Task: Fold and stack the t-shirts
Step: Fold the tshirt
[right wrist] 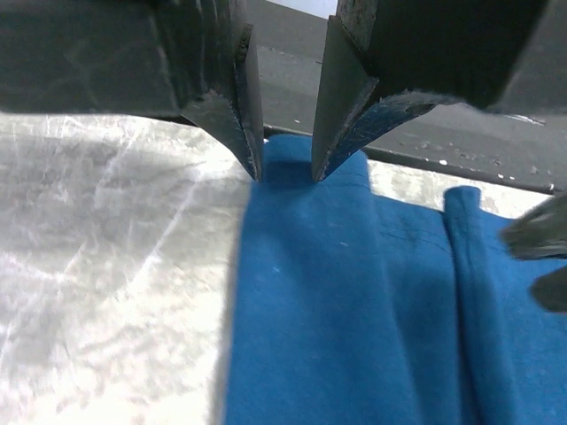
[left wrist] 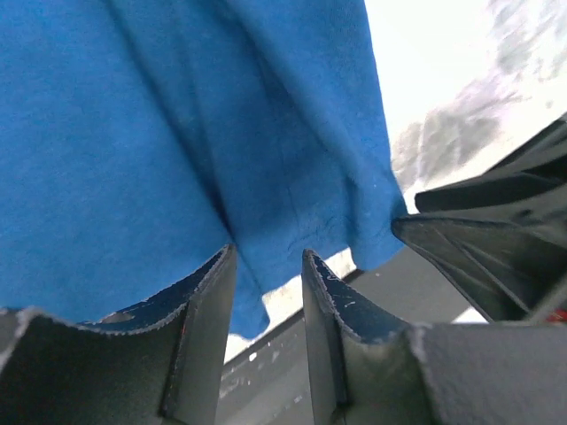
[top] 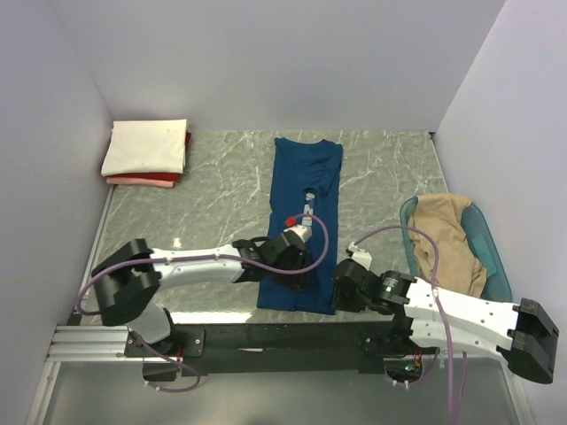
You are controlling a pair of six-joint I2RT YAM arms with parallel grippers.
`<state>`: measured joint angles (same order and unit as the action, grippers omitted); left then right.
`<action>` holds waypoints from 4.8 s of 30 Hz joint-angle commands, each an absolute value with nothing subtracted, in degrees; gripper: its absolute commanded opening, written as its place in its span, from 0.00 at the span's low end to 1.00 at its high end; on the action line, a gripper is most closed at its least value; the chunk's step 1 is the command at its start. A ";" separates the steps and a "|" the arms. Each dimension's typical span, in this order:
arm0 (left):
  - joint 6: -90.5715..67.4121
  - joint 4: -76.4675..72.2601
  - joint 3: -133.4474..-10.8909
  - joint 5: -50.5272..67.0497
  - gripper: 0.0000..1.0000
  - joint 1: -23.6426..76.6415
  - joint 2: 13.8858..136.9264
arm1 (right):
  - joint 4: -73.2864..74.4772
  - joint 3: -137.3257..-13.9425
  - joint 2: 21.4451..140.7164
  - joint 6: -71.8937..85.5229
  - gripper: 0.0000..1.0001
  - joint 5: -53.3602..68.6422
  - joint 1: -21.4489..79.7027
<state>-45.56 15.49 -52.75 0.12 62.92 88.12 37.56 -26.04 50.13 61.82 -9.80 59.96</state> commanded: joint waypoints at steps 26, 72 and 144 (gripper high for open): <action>-42.89 18.45 -64.78 -4.75 0.04 69.35 104.33 | 28.57 -18.63 48.43 67.32 0.35 -7.29 58.89; -53.53 1.14 -47.89 13.18 0.02 64.95 90.70 | 47.54 -24.95 35.16 68.03 0.38 -12.56 58.01; -56.16 11.60 -35.43 6.24 0.30 56.52 72.16 | 34.38 -26.45 41.04 60.21 0.45 -6.24 53.26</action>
